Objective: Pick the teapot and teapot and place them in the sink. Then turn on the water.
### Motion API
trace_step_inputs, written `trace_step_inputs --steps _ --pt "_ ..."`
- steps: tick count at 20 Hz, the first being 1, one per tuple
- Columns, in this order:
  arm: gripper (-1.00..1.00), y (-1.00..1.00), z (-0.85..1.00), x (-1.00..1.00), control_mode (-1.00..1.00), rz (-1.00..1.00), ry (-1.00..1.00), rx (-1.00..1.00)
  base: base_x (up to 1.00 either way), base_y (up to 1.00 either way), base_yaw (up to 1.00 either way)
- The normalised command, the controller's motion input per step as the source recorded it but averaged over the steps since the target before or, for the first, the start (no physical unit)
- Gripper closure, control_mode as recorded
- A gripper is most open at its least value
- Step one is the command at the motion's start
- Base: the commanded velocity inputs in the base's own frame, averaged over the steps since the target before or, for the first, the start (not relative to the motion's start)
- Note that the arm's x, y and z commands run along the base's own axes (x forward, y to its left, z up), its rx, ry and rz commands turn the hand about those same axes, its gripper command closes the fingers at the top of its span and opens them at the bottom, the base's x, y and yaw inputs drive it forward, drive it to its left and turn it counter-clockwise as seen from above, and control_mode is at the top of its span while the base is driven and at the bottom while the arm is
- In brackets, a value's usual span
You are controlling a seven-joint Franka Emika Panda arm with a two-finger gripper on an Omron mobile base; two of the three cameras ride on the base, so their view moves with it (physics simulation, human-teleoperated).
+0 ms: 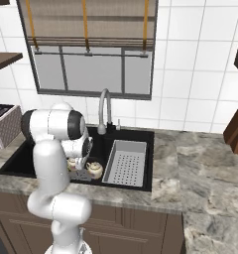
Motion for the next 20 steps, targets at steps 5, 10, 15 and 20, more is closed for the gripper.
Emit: trace_step_inputs --steps 5,10,15,20 --pt "-1.0 -0.1 1.0 -0.67 -1.0 -0.12 -0.02 0.17 0.0 0.0 0.0" --pt "-1.0 0.09 1.0 -0.24 -1.0 -0.06 -0.01 0.07 0.0 0.0 0.0" --pt "-1.0 0.35 1.0 0.0 -1.0 -0.02 -0.02 0.0 0.0 0.0 0.0" --pt "-1.0 0.18 1.0 -0.01 -1.0 0.0 -0.04 0.0 0.0 0.0 0.0"
